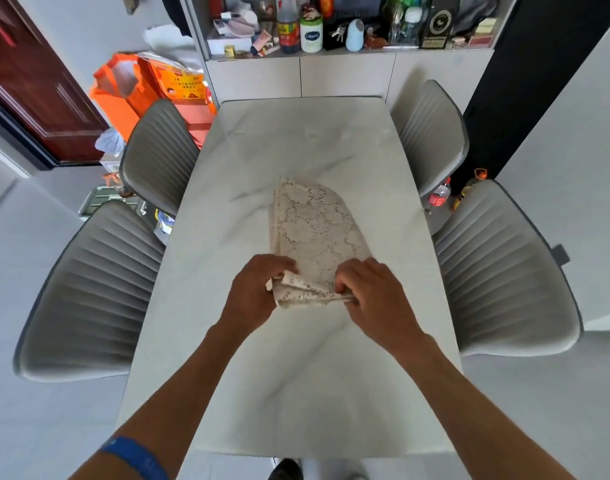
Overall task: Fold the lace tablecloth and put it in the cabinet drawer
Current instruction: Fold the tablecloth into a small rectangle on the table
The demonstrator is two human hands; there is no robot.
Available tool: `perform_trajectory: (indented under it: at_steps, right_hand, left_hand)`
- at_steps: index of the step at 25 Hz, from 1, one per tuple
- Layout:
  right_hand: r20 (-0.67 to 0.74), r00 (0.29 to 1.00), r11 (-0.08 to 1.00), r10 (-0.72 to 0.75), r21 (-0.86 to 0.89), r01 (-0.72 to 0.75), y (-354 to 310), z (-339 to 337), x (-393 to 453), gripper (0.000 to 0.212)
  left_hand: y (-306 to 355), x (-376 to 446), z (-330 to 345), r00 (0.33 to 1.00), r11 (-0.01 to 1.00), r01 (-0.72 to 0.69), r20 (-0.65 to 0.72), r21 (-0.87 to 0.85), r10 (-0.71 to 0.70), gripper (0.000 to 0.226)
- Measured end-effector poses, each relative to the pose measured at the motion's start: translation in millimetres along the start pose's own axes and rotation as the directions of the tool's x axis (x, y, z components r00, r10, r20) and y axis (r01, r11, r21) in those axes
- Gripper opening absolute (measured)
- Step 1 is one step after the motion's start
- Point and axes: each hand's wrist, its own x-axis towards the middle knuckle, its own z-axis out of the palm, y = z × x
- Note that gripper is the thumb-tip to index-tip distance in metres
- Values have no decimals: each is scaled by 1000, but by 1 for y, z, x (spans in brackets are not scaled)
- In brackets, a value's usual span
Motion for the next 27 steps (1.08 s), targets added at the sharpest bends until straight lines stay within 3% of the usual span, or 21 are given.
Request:
perform_trajectory:
  at_steps: [2, 4, 5, 7, 10, 12, 14, 17, 18, 21, 23, 25, 27]
  right_hand:
    - [326, 945, 999, 11, -34, 0, 2, 50, -52, 22]
    - [609, 789, 996, 77, -13, -87, 2, 87, -104, 29]
    - [678, 727, 990, 106, 0, -144, 2, 99, -123, 31]
    - [704, 694, 973, 149, 21, -230, 5, 113, -137, 30]
    - [608, 747, 934, 269, 24, -356, 11, 123, -113, 25]
    - [536, 744, 888, 399, -25, -459, 13, 128, -91, 30]
    - [553, 646, 827, 527, -159, -539, 19, 139, -75, 45]
    - [645, 425, 714, 635, -280, -641, 27, 155, -75, 62]
    - [663, 405, 705, 629, -267, -657, 30, 159, -79, 63]
    - [642, 447, 697, 623, -195, -690, 36, 165, -91, 55]
    - [566, 475, 612, 674, -66, -788, 38, 165, -95, 40]
    - [483, 433, 468, 761, 53, -882, 37, 164, -101, 29]
    - [485, 338, 341, 807, 87, -936, 33, 162, -109, 28]
  left_hand:
    - [-34, -69, 22, 984, 980, 134, 101, 148, -150, 39]
    - [-55, -135, 43, 864, 885, 415, 212, 212, -457, 50]
    - [-62, -157, 54, 784, 817, 516, 243, 255, -571, 50]
    - [-71, -169, 74, 706, 752, 574, 270, 325, -655, 44]
    - [-78, -128, 90, 659, 684, 682, 190, 260, -728, 38]
    - [-85, -99, 97, 600, 617, 759, 143, 209, -787, 40]
    - [-98, -84, 107, 511, 527, 828, 129, 192, -850, 42]
    - [-109, -91, 121, 397, 397, 911, 27, 111, -917, 28]
    - [-111, -96, 123, 396, 395, 914, 1, 92, -918, 23]
    - [-118, -103, 121, 444, 444, 892, 21, 80, -896, 15]
    - [-121, -109, 115, 487, 490, 869, 57, 68, -871, 10]
    - [-117, -124, 111, 545, 553, 831, 104, 65, -832, 10]
    - [-113, -149, 107, 605, 627, 771, 179, 112, -776, 15]
